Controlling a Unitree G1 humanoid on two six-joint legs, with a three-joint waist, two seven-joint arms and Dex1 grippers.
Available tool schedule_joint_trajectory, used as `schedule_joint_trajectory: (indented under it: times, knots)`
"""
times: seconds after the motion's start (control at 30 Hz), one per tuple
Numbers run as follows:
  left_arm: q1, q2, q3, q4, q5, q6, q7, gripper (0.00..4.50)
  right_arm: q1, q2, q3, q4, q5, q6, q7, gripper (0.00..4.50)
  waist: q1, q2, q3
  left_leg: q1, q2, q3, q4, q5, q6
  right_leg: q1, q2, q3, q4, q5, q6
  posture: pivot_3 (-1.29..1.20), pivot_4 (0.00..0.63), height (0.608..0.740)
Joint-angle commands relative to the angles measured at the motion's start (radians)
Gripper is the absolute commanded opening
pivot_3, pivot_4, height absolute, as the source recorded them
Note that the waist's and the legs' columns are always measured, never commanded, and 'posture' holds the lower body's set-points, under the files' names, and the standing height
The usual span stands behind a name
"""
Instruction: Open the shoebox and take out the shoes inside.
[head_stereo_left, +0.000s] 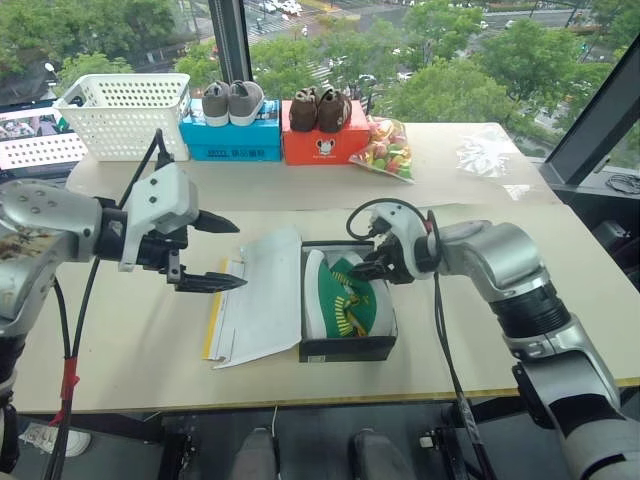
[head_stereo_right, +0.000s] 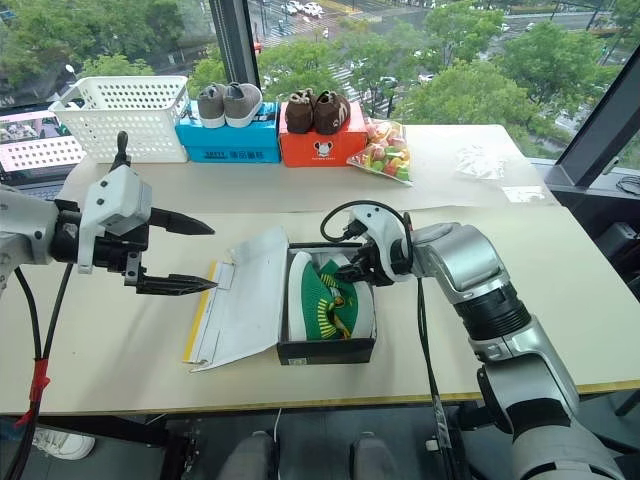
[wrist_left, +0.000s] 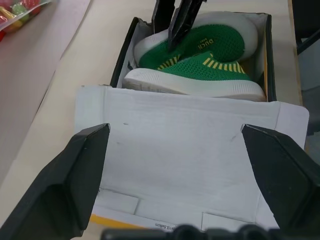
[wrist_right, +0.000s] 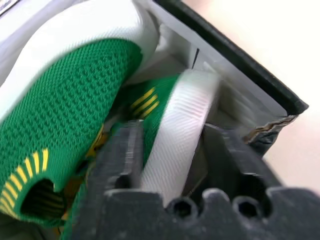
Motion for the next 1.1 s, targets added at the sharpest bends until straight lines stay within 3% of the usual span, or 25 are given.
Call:
schedule_joint_trajectory:
  times: [0.03, 0.33, 0.5, 0.67, 0.93, 1.1]
  knots:
    - [-0.039, 0.009, 0.014, -0.008, 0.009, -0.004, 0.007, 4.50, 0.020, 0.010, 0.031, 0.019, -0.011, 0.036, -0.013, 0.65, -0.001, 0.000, 0.000, 0.000, 0.000, 0.000, 0.000, 0.000, 0.000, 0.000, 0.000, 0.000, 0.000, 0.000, 0.000, 0.00, 0.150, 0.740]
    - [-0.089, -0.014, -0.024, 0.019, 0.033, -0.017, -0.002, 4.50, -0.006, 0.018, -0.018, -0.027, 0.003, 0.083, -0.034, 0.49, -0.003, 0.000, 0.000, 0.000, 0.000, 0.000, 0.000, 0.000, 0.000, 0.000, 0.000, 0.000, 0.000, 0.000, 0.000, 0.00, 0.150, 0.740]
    - [-0.113, -0.026, -0.041, 0.029, 0.045, -0.023, -0.007, 4.50, 0.072, -0.070, -0.109, -0.231, 0.156, 0.084, 0.109, 0.49, 0.006, 0.001, 0.001, -0.003, 0.000, 0.000, -0.001, 0.000, 0.000, -0.003, 0.000, 0.000, 0.000, 0.000, 0.000, 0.00, 0.150, 0.740]
    - [-0.125, -0.030, -0.050, 0.044, 0.057, -0.034, -0.018, 4.50, 0.146, -0.090, -0.248, -0.302, 0.289, 0.106, 0.148, 0.49, 0.019, 0.001, 0.002, -0.006, 0.000, 0.000, 0.000, -0.003, 0.001, -0.005, 0.000, 0.000, -0.001, 0.002, -0.004, 0.00, 0.150, 0.740]
    - [-0.164, -0.051, -0.079, 0.082, 0.086, -0.064, -0.038, 4.50, 0.107, -0.031, -0.329, -0.210, 0.288, 0.053, 0.061, 0.49, 0.018, 0.001, 0.002, -0.005, 0.000, 0.000, 0.001, -0.003, 0.001, -0.005, 0.001, 0.001, 0.000, -0.001, 0.000, 0.00, 0.150, 0.740]
    - [-0.165, -0.058, -0.081, 0.088, 0.097, -0.073, -0.045, 4.50, 0.054, 0.071, -0.323, -0.073, 0.186, -0.082, -0.076, 0.49, 0.016, 0.002, 0.002, -0.006, 0.000, 0.000, 0.001, -0.003, 0.001, -0.006, 0.001, 0.001, 0.000, 0.000, -0.001, 0.00, 0.150, 0.740]
